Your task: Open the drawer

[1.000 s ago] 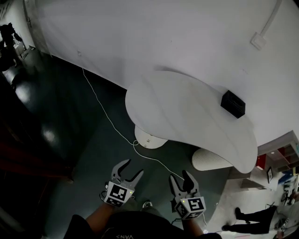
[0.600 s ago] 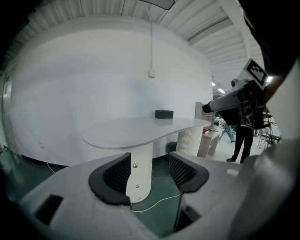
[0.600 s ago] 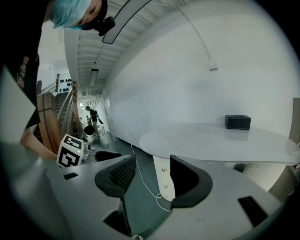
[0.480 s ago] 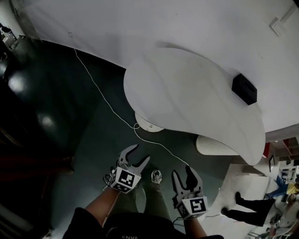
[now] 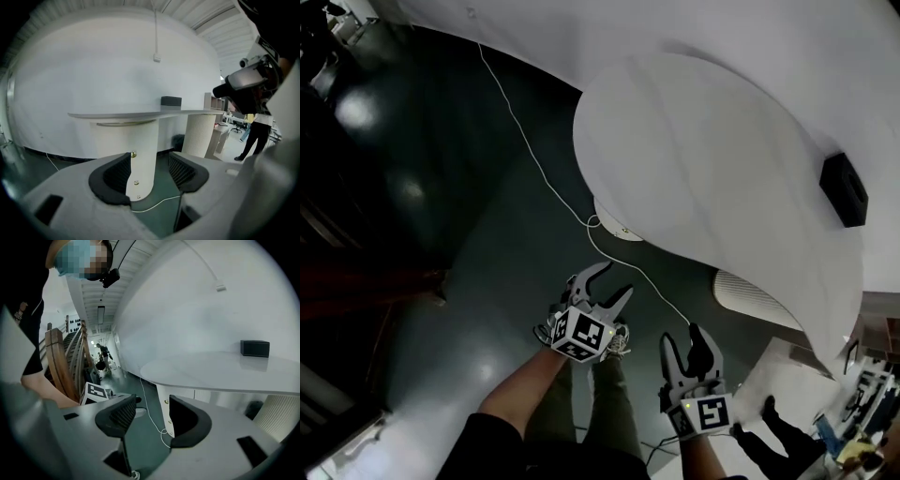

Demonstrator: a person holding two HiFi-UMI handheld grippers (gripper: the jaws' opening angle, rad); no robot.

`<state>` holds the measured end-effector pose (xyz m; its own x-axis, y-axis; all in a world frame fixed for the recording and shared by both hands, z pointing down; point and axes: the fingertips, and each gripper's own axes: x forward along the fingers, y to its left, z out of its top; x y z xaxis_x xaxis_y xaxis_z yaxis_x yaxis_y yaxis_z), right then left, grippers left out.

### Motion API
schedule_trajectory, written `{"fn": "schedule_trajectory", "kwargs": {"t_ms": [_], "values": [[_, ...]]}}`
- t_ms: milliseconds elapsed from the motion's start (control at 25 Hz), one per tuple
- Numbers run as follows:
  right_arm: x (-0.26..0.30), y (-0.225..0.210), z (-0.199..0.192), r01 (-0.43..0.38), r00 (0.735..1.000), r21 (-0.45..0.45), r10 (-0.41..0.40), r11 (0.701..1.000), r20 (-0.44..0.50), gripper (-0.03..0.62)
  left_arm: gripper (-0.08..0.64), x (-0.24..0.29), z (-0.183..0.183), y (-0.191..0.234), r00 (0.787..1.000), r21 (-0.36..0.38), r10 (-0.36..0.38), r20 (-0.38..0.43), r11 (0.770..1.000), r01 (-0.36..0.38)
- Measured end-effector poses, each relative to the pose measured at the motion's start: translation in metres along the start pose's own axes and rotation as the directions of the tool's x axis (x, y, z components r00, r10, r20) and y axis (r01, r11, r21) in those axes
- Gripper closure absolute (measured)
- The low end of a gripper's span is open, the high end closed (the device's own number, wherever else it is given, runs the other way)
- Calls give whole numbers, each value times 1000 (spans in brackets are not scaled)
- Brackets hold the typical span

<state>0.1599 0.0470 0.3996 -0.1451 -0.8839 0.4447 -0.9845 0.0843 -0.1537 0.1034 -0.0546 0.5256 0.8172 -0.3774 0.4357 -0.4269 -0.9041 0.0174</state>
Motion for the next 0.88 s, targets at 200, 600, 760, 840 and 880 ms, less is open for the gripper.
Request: {"fn": "schedule_trajectory", "kwargs": {"t_ms": [200,600,760,840,880], "values": [[17,-16,-23,-25,999,-3,25,1000,-29,377,302,36,-26,7,999,-20,51,-1,998,-51],[37,-10,-69,-120,988,15,120,993,-96,377,302,77,-38,39,991,-37,123,47,992,-121],[41,-14,-84,-137,983,25,139,990,-119,377,302,94,-33,48,989,-14,135,67,991,-134],[45,-13,-93,-138,982,32,141,990,-125,377,302,100,-34,52,988,-10,135,75,991,-134],[48,-12,-97,-140,981,36,144,989,-128,377,302,103,-35,54,988,-10,134,78,991,-134]]}}
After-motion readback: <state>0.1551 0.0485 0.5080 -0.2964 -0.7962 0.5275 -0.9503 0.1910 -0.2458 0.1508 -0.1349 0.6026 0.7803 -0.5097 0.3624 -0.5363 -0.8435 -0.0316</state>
